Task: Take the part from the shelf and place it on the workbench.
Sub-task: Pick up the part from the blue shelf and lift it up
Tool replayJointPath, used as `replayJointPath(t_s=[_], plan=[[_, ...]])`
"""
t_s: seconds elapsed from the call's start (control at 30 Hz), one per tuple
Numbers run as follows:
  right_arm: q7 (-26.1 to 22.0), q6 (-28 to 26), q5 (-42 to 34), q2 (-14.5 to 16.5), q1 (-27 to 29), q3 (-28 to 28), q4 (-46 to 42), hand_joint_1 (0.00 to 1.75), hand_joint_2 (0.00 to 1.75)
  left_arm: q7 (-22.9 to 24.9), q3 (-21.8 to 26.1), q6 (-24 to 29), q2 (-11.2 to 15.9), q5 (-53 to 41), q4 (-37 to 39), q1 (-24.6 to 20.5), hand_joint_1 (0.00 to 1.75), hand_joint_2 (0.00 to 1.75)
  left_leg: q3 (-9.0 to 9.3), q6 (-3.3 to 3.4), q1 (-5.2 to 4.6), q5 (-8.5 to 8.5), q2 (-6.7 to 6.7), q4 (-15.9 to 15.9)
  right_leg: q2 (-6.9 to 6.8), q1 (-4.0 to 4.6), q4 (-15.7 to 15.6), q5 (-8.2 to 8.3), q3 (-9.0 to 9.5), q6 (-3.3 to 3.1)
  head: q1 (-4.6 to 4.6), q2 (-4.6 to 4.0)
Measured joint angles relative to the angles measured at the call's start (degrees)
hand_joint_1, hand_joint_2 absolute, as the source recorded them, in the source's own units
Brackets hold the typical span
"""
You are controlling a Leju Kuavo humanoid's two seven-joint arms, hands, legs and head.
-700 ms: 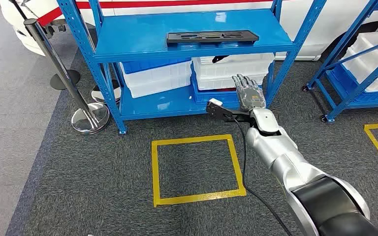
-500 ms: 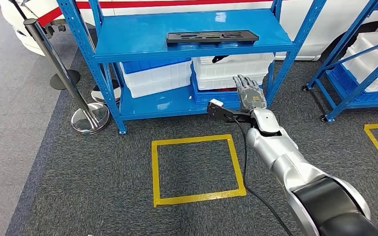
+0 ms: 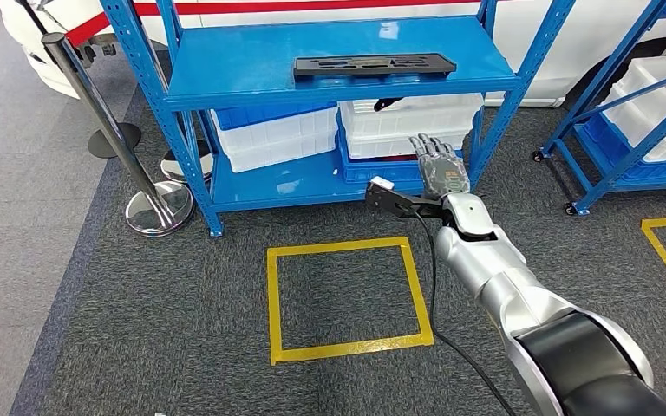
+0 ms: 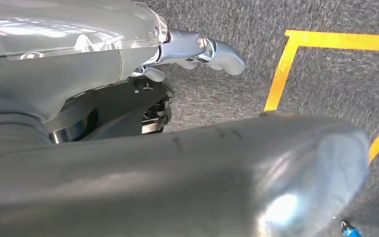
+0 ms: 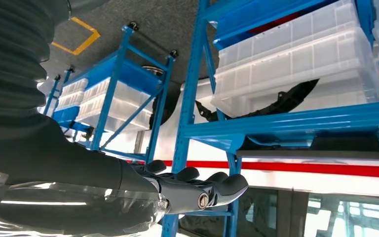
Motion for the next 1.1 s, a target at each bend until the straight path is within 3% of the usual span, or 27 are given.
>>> replayJointPath(t_s=[0.1, 0.23, 0.3, 0.37, 0.4, 0.43, 0.47, 0.53, 0.6, 0.67, 0.73, 0.83, 0.93, 1.1], plan=[[0.35, -0.03, 0.07, 0.14, -0.01, 0.01, 0.41, 0.0, 1.75, 0.5, 0.01, -2.56, 0.03, 0.16, 0.0, -0.24, 0.0, 0.0, -0.05, 0.15, -0.14, -0.07, 0.0, 0.14, -0.01, -0.14, -0.16, 0.09, 0.03, 0.13, -0.01, 0.0], [0.86, 0.98, 0.48, 0.83, -0.97, 0.03, 1.02, 0.0, 1.75, 1.5, 0.01, -5.97, 0.13, 0.34, 0.0, -0.31, 0.0, 0.0, 0.45, 1.52, -0.19, 0.05, 0.34, -1.17, -0.13, -0.26, 0.94, 0.85, -0.41, 0.72, -0.02, 0.0], [1.03, 1.52, 0.65, 1.16, -2.06, 0.05, 1.34, 0.0, 1.75, 1.89, 0.02, -5.95, 0.16, 0.38, 0.0, -0.3, 0.0, 0.0, 1.18, 1.88, -0.08, 0.34, 0.61, -1.7, -0.25, -0.14, 4.67, -1.32, -2.59, 0.32, 0.0, 0.0], [0.97, 1.58, 0.71, 1.34, -2.57, 0.07, 1.6, 0.0, 1.75, 2.04, 0.06, -5.86, 0.22, 0.45, 0.0, -0.34, 0.0, 0.0, 1.2, 1.96, -0.18, 0.46, 0.75, -1.62, -0.25, 0.15, 11.48, -4.66, -6.41, 0.01, 0.01, 0.0], [0.93, 1.52, 0.72, 1.37, -2.48, 0.07, 1.76, 0.0, 1.75, 2.05, 0.1, -5.9, 0.24, 0.48, 0.0, -0.3, 0.0, 0.0, 1.19, 1.93, -0.21, 0.42, 0.71, -1.56, -0.25, 0.23, 14.42, -5.59, -8.23, 0.01, 0.01, 0.0], [0.9, 1.44, 0.73, 1.34, -2.3, 0.07, 1.97, 0.0, 1.75, 2.04, 0.15, -5.98, 0.24, 0.5, 0.01, -0.2, 0.0, 0.0, 1.2, 1.87, -0.23, 0.33, 0.64, -1.45, -0.26, 0.26, 15.78, -5.5, -9.37, -0.02, 0.02, 0.0], [0.88, 1.35, 0.74, 1.31, -2.14, 0.07, 2.17, 0.0, 1.75, 2.04, 0.2, -6.06, 0.24, 0.5, 0.01, -0.08, 0.0, 0.0, 1.21, 1.73, -0.22, 0.17, 0.56, -1.26, -0.28, 0.25, 15.14, -4.33, -9.58, -0.13, 0.02, 0.0], [0.86, 1.16, 0.73, 1.22, -2.06, 0.07, 2.39, 0.0, 1.75, 2.03, 0.26, -6.15, 0.24, 0.43, 0.02, 0.08, 0.0, 0.0, 1.29, 1.25, -0.13, -0.46, 0.51, -0.57, -0.35, 0.23, 8.65, 0.13, -7.43, -0.35, 0.01, 0.0], [0.79, 1.06, 0.72, 1.01, -2.11, 0.07, 2.42, 0.0, 1.75, 2.08, 0.26, -6.12, 0.24, 0.36, 0.02, -0.05, 0.0, 0.0, 0.94, 0.59, -0.11, -1.12, 0.55, 0.25, -0.42, 0.54, 3.24, 2.26, -5.59, -0.74, 0.0, 0.0], [0.69, 1.03, 0.72, 0.74, -1.94, 0.07, 2.42, 0.0, 1.75, 2.26, 0.26, -5.91, 0.24, 0.23, 0.04, -0.21, 0.0, 0.0, 0.46, -0.11, -0.14, -1.42, 0.61, 0.82, -0.34, 0.94, 2.2, 2.21, -5.61, -1.61, -0.02, 0.0], [0.58, 1.04, 0.69, 0.42, -1.76, 0.07, 2.41, 0.0, 1.75, 2.51, 0.26, -5.61, 0.25, 0.0, 0.08, -0.24, 0.0, 0.0, 0.5, -0.15, -0.1, -1.67, 0.63, 0.84, -0.16, 1.0, 1.98, 2.74, -5.54, -2.17, -0.02, 0.0], [0.25, 1.13, 0.63, -0.01, -1.87, 0.07, 2.43, 0.0, 1.75, 2.55, 0.25, -4.72, 0.27, -0.29, 0.11, -0.41, 0.0, 0.0, 0.89, 0.57, -0.07, -1.73, 0.69, 0.26, 0.21, 1.02, 1.79, 2.79, -5.3, -2.38, -0.01, 0.0], [0.01, 1.16, 0.54, -0.19, -1.87, 0.07, 2.42, 0.0, 1.75, 2.29, 0.25, -3.82, 0.28, -0.4, 0.11, -0.61, 0.0, 0.0, 1.09, 0.58, -0.07, -1.75, 0.75, -0.07, 0.34, 1.1, 1.78, 2.66, -5.27, -2.59, 0.0, 0.0], [0.0, 1.16, 0.5, -0.28, -1.91, 0.07, 2.42, 0.0, 1.75, 2.48, 0.27, -5.26, 0.28, 0.3, 0.11, -0.56, 0.0, 0.0, 1.07, -0.46, 0.04, -1.59, 0.75, -0.25, 0.3, 1.24, 1.82, 2.69, -5.27, -2.72, 0.0, 0.0]])
